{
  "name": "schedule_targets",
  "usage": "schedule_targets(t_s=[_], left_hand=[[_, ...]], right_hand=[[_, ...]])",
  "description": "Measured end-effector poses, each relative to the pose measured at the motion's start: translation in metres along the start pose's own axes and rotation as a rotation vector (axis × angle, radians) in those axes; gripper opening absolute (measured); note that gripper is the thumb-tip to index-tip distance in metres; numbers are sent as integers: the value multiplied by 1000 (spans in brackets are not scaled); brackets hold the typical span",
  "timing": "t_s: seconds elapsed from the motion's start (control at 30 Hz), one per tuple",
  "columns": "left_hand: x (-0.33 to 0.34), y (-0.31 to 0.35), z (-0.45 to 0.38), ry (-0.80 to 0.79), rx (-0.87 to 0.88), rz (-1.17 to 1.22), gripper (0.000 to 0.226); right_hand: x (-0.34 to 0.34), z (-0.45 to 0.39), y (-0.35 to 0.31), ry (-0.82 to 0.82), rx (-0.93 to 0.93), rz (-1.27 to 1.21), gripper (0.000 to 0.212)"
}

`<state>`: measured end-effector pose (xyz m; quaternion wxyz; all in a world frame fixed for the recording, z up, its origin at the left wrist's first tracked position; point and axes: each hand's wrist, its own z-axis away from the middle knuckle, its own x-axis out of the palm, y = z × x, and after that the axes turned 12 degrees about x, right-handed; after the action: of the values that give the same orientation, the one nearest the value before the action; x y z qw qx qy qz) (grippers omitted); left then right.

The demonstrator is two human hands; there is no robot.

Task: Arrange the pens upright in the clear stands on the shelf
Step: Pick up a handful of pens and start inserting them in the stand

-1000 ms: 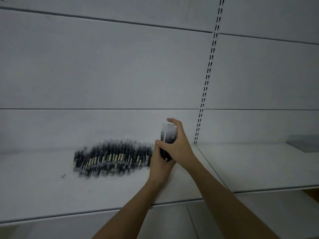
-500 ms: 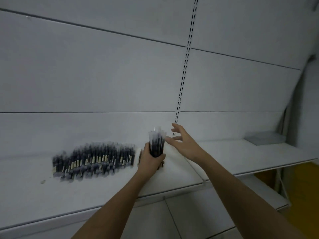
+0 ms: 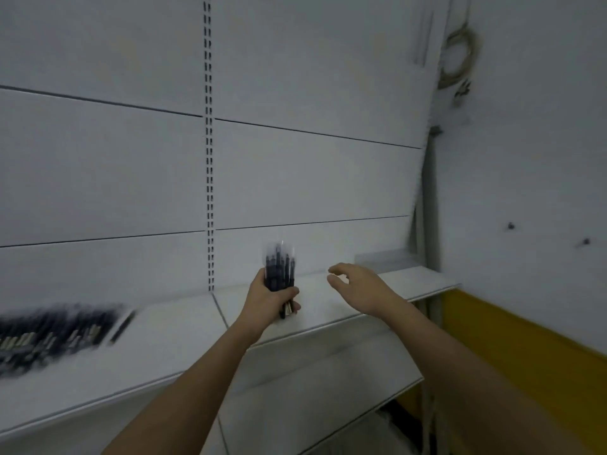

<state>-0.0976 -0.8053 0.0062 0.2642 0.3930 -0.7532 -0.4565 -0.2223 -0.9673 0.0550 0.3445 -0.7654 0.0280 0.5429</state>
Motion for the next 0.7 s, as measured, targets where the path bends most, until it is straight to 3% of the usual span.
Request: schedule_targets(t_s=[0.27,0.5,0.7], left_hand=[[138,-14,6,-49,-73,138,36],[210,-45,-28,-148,-85,223,29],[256,-99,-91,-165,-110,240,37]], right_hand=[[-63,6,133,-4,94,7,46],[-66,-47,173,36,65,-427,31],[-56,-140,198,39,64,-618,28]])
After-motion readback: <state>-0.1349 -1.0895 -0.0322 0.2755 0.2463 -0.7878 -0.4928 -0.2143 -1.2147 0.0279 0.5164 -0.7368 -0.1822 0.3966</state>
